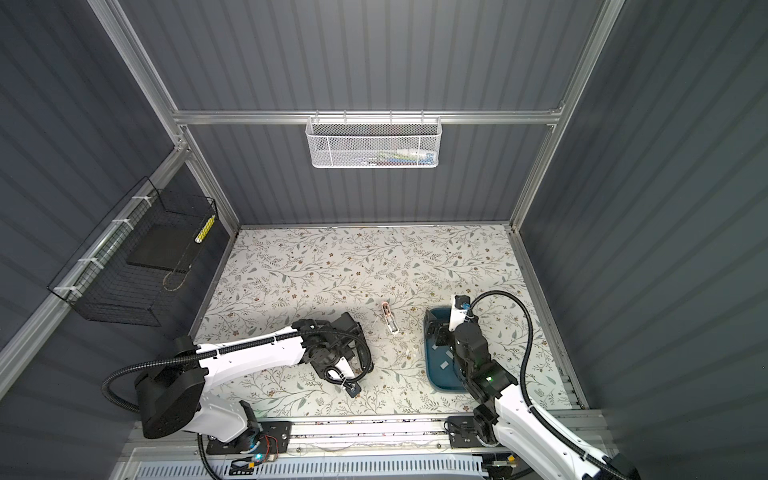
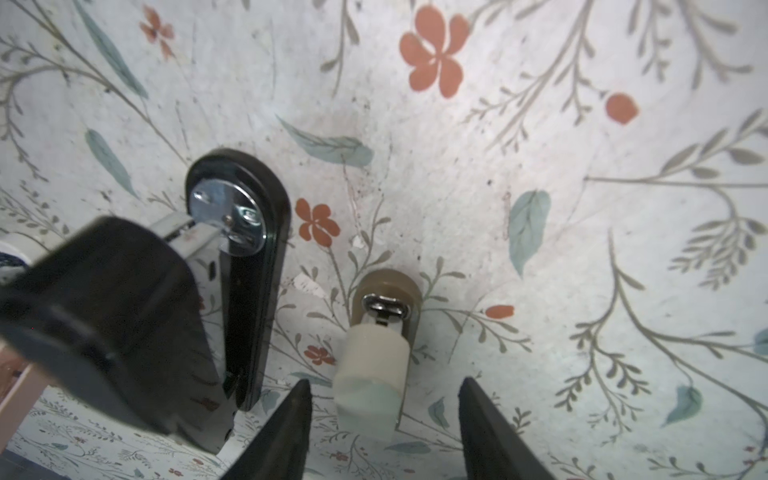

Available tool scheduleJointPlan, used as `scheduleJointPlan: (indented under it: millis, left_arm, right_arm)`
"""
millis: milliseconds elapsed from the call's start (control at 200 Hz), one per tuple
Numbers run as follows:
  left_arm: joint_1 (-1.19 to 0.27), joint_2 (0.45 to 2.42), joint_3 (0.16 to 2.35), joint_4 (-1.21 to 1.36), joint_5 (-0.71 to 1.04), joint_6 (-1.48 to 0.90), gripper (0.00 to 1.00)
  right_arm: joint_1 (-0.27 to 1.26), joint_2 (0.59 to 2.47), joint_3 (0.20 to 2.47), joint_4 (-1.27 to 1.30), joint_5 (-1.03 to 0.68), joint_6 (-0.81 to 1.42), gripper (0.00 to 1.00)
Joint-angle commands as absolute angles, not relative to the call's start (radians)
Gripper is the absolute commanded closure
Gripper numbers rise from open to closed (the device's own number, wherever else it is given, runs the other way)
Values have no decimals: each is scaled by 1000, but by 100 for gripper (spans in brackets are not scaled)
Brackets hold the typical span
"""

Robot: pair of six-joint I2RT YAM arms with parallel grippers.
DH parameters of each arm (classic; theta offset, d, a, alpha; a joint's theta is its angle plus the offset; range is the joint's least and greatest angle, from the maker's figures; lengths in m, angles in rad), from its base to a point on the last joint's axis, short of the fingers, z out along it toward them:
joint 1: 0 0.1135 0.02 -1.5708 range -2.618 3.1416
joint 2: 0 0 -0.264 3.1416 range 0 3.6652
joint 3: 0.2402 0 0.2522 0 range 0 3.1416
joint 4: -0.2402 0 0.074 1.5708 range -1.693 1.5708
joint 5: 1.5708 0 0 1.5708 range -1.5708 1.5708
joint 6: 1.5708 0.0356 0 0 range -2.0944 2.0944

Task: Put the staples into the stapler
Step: 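Set the pink stapler down with the right gripper while the left grasps the cream stapler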

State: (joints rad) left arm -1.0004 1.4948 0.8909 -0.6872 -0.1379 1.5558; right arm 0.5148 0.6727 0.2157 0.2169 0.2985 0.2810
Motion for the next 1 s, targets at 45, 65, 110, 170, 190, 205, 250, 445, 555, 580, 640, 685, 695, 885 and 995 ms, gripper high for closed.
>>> scheduleJointPlan:
  millis: [45, 65, 110, 170, 190, 205, 250, 445, 555, 580, 640, 685, 695, 885, 995]
  left_arm:
    - [-1016, 1531, 921, -718, -96, 1521, 49]
    - [-1017, 1534, 924, -717, -93, 1518, 51]
    - [-1017, 1541, 927, -718, -83, 1516, 53]
    - [-1019, 1550, 929, -721, -80, 1512, 56]
    - [-1019, 1554, 928, -721, -80, 1512, 56]
    - [-1019, 1555, 929, -722, -80, 1512, 57]
    - [-1022, 1559, 927, -719, -81, 1512, 59]
    - [-1023, 1563, 939, -718, -80, 1507, 70]
    - [-1023, 1555, 939, -710, -69, 1507, 83]
    - [-1023, 1553, 939, -707, -68, 1504, 85]
    - [-1023, 1549, 940, -704, -68, 1499, 87]
    - [-1023, 1542, 944, -703, -67, 1493, 89]
    - [-1023, 1537, 945, -703, -67, 1491, 90]
    - [-1018, 1466, 940, -680, -78, 1470, 95]
    - [-1003, 1407, 939, -661, -54, 1456, 98]
  right_arm:
    - [507, 665, 215, 235, 305, 285, 1]
    - [506, 665, 215, 235, 304, 284, 1]
    - [507, 665, 215, 235, 303, 285, 1]
    - [506, 666, 214, 235, 299, 284, 1]
    - [505, 667, 216, 235, 298, 284, 1]
    - [506, 667, 216, 235, 298, 284, 1]
    - [504, 669, 216, 236, 296, 284, 1]
    - [504, 670, 216, 236, 292, 284, 1]
    - [504, 669, 214, 236, 291, 285, 1]
    - [503, 668, 215, 236, 292, 285, 1]
    - [505, 667, 215, 236, 295, 287, 1]
    - [503, 668, 215, 236, 296, 287, 1]
    - [504, 667, 214, 236, 297, 287, 1]
    - [504, 647, 206, 278, 216, 323, 1]
    - [504, 630, 251, 195, 181, 368, 1]
